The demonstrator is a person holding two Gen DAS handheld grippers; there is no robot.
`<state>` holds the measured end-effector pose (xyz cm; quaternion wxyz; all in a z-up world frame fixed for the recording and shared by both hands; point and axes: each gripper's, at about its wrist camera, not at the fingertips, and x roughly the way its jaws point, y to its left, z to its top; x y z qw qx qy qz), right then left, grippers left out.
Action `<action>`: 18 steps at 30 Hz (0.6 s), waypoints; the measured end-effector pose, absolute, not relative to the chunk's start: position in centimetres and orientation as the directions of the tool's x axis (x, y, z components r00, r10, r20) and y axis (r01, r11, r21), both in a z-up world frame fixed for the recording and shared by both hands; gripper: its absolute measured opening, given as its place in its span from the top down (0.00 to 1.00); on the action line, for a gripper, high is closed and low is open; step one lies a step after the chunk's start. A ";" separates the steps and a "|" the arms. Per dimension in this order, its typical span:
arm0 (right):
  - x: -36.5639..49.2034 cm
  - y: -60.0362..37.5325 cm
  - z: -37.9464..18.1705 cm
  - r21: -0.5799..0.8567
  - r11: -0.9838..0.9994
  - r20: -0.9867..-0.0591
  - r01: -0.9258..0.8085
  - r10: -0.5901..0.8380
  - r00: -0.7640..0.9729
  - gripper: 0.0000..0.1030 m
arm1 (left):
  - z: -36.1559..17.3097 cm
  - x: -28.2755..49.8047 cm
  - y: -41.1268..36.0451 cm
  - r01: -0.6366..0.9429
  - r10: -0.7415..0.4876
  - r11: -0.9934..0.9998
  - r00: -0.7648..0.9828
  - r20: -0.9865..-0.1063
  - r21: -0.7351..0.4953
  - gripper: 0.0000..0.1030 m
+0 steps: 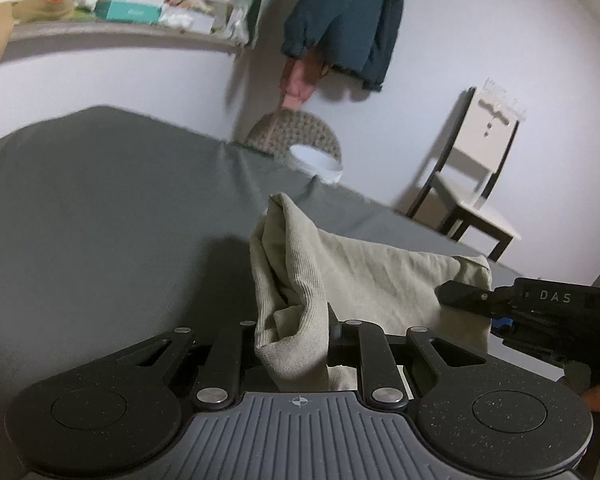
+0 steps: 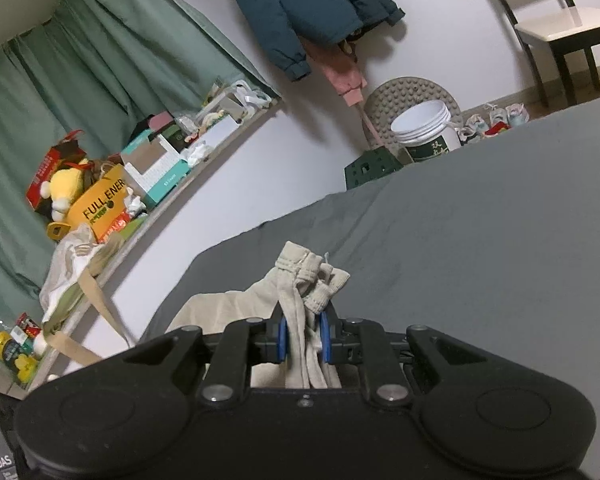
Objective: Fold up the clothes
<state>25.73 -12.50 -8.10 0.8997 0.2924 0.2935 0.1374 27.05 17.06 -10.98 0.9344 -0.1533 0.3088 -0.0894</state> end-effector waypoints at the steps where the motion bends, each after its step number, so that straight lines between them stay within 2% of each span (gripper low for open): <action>1: 26.2 -12.2 -8.4 0.602 0.796 -0.461 -0.067 0.415 0.785 0.85 | -11.3 27.1 17.3 0.064 -0.261 0.936 0.787 -0.559 -0.347 0.82; 7: 27.2 -11.3 -10.1 0.561 0.827 -0.525 -0.040 0.393 0.755 0.85 | -13.1 26.3 18.3 0.032 -0.247 0.938 0.762 -0.599 -0.346 0.81; 9: 27.4 -11.1 -10.4 0.547 0.836 -0.546 -0.033 0.387 0.743 0.84 | -13.3 26.0 18.4 0.010 -0.225 0.942 0.761 -0.609 -0.335 0.72; 11: 27.5 -11.1 -10.6 0.530 0.847 -0.572 -0.019 0.374 0.730 0.80 | -13.5 25.7 18.3 -0.019 -0.189 0.950 0.758 -0.624 -0.311 0.51; 13: 27.6 -11.2 -10.7 0.511 0.859 -0.600 -0.004 0.361 0.714 0.72 | -13.5 25.1 18.8 -0.059 -0.148 0.953 0.767 -0.625 -0.298 0.43; 14: 27.4 -11.3 -10.6 0.501 0.865 -0.606 -0.006 0.356 0.712 0.71 | -13.4 24.9 18.9 -0.076 -0.135 0.952 0.768 -0.627 -0.298 0.43; 16: 26.8 -11.7 -10.1 0.478 0.878 -0.607 -0.017 0.344 0.716 0.59 | -13.2 24.3 19.7 -0.125 -0.109 0.941 0.767 -0.632 -0.314 0.42; 18: 26.0 -12.1 -9.4 0.451 0.892 -0.606 -0.029 0.329 0.725 0.58 | -12.7 23.3 20.1 -0.195 -0.052 0.927 0.780 -0.623 -0.322 0.42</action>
